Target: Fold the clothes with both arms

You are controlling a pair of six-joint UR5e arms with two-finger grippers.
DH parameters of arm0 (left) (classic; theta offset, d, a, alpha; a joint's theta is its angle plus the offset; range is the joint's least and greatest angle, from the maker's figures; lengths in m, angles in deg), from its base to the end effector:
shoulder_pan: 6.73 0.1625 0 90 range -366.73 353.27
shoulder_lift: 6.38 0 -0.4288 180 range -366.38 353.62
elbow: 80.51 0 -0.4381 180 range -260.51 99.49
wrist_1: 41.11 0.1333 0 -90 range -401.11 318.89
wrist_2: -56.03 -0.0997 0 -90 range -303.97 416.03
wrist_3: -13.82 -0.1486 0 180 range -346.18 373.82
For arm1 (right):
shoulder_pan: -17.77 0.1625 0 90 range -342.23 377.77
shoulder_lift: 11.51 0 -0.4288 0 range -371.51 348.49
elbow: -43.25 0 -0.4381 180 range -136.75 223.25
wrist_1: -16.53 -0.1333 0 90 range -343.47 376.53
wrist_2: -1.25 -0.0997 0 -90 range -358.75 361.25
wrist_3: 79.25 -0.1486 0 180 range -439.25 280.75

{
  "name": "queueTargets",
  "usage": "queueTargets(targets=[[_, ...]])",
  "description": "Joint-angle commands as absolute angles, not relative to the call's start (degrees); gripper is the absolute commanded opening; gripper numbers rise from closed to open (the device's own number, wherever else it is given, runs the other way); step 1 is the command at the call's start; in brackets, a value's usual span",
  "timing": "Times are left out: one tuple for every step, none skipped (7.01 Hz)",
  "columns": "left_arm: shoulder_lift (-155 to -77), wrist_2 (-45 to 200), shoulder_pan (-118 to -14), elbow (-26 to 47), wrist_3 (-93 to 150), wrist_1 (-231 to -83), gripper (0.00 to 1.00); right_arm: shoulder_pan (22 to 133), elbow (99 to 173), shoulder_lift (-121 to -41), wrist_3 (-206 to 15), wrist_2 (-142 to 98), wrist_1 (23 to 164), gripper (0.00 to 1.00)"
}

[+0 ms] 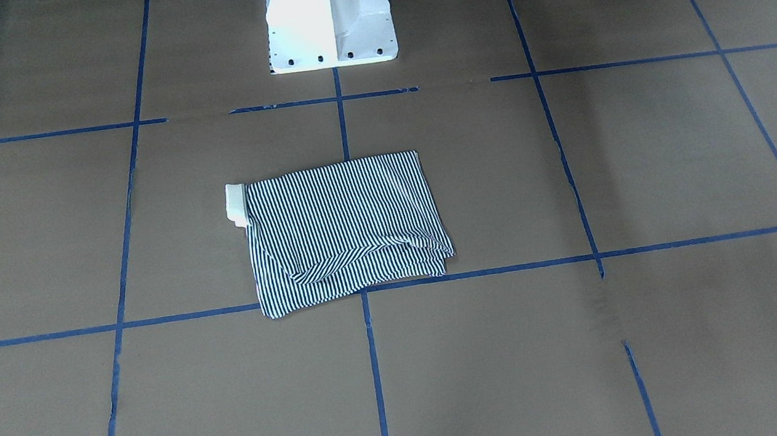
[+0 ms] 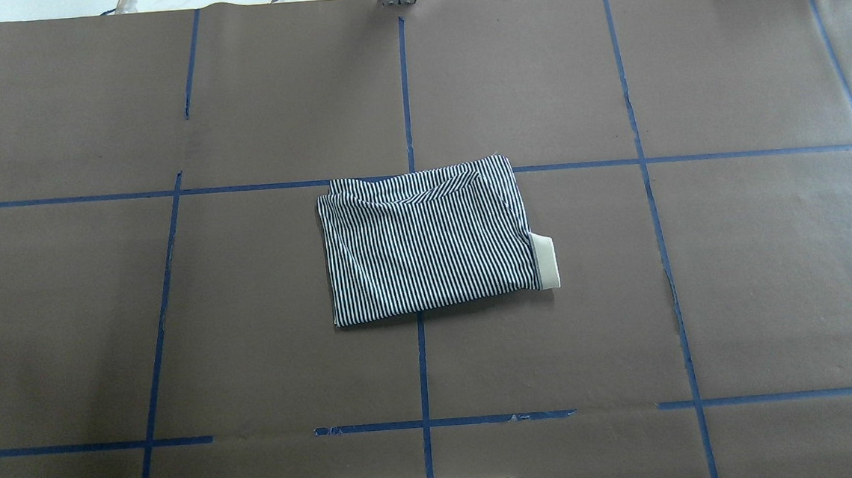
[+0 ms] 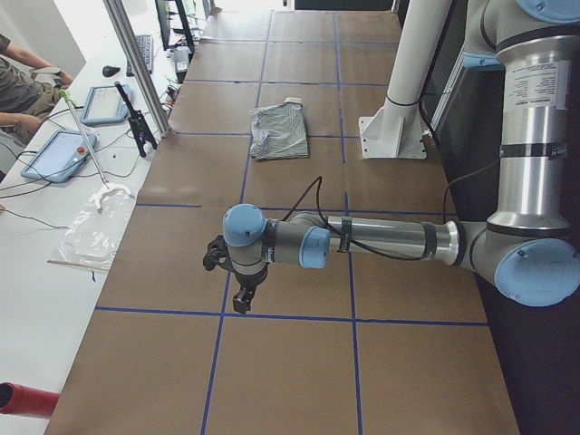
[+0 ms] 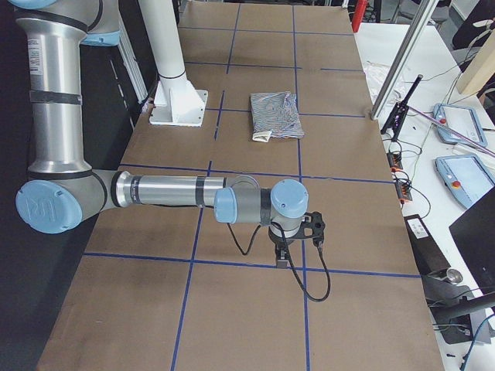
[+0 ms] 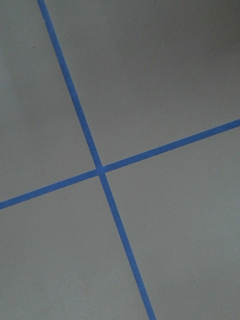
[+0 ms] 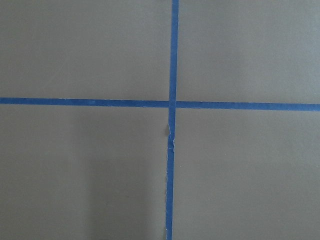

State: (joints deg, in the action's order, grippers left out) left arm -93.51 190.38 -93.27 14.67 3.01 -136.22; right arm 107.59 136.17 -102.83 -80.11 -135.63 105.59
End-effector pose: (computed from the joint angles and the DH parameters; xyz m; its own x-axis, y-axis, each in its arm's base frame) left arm 0.0025 -0.5297 0.6656 0.6845 0.3165 -0.6567 -0.1916 0.9473 0.2569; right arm 0.0232 -0.5322 0.6760 0.6834 -0.0195 0.7298 -0.0071 0.9994 0.0334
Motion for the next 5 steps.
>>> queueTargets(targets=[[-93.48,190.50,-93.30,15.03,15.13,-136.73,1.00,106.98,136.15,-102.92,-80.31,-135.60,105.56,1.00],[-93.57,190.32,-93.21,15.38,18.79,-136.82,1.00,106.90,136.15,-102.92,-80.31,-135.60,105.56,1.00],[-93.48,190.32,-93.30,15.30,19.01,-136.82,1.00,106.89,136.15,-102.83,-80.40,-135.60,105.56,1.00],[-93.48,190.50,-93.21,15.30,19.79,-136.73,1.00,106.89,136.24,-102.92,-80.31,-135.60,105.56,1.00],[-93.48,190.50,-93.21,15.30,20.15,-136.73,1.00,106.89,136.24,-102.83,-80.31,-135.60,105.39,1.00]])
